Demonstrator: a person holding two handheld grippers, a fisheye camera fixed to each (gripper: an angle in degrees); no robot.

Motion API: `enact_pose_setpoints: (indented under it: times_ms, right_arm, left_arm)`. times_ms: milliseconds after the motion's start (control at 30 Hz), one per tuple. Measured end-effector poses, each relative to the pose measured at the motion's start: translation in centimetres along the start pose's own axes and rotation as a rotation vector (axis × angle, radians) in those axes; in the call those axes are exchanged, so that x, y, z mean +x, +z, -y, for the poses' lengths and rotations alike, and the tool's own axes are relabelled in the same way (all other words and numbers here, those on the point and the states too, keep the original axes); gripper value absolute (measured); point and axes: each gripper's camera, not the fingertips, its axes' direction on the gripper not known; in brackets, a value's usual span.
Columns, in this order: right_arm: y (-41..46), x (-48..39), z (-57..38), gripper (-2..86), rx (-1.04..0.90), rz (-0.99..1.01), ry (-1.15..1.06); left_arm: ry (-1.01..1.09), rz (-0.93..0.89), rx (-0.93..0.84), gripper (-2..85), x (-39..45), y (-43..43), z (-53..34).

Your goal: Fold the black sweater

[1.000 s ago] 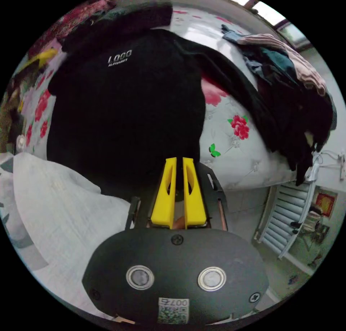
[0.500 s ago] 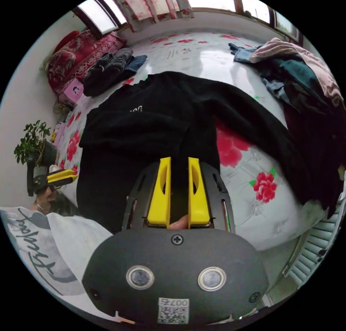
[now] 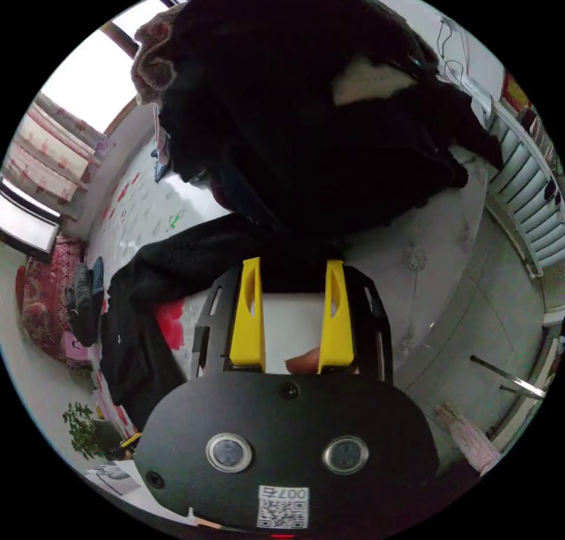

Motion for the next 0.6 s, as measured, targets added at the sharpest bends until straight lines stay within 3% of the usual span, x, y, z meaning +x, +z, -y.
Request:
enact_pose_setpoints:
  times_ms: [133,300,600]
  right_arm:
    - [1.7,-0.5,0.1,2.0,-0.114,-0.068,-0.074]
    - [-2.6,-7.5,-0.8,-0.1,-0.018,0.17,-0.337]
    - [-18.4,-22.8,-4.9,-0.3,0.193,0.701,-0.786]
  left_arm:
    - [-0.004,0.029,-0.038,6.7,1.0,-0.3,1.1]
    - [-0.025,0.028,-0.022,6.5,1.2,-0.6,1.1]
    - [-0.021,0.02,0.006,6.4,0.8,-1.1,0.7]
